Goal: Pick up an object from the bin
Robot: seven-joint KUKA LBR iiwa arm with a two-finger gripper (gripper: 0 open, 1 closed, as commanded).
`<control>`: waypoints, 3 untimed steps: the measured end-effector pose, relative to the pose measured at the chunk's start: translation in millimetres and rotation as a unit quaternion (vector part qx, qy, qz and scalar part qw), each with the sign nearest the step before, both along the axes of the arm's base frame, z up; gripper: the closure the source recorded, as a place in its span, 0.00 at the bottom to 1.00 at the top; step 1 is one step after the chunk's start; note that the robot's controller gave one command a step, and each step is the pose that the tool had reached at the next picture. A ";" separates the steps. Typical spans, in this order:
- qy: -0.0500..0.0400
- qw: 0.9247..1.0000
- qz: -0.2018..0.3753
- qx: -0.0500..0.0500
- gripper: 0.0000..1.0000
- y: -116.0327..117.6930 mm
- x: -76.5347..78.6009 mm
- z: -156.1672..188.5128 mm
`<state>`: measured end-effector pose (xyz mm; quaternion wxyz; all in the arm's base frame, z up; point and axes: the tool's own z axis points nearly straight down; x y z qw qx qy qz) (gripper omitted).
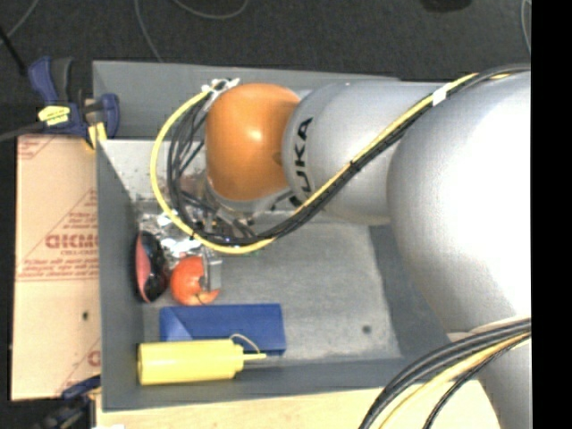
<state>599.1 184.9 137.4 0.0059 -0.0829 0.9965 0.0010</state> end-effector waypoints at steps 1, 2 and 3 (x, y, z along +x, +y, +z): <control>0.004 0.996 0.090 -0.001 0.00 -4.6 -7.7 -26.4; -0.004 0.988 0.155 -0.005 1.00 -1.2 3.6 -52.1; -0.004 0.988 0.154 -0.005 1.00 -1.2 3.7 -52.2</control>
Offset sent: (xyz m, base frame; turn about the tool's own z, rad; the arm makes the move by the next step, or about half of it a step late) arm -0.0052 0.0033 -0.0674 -0.3171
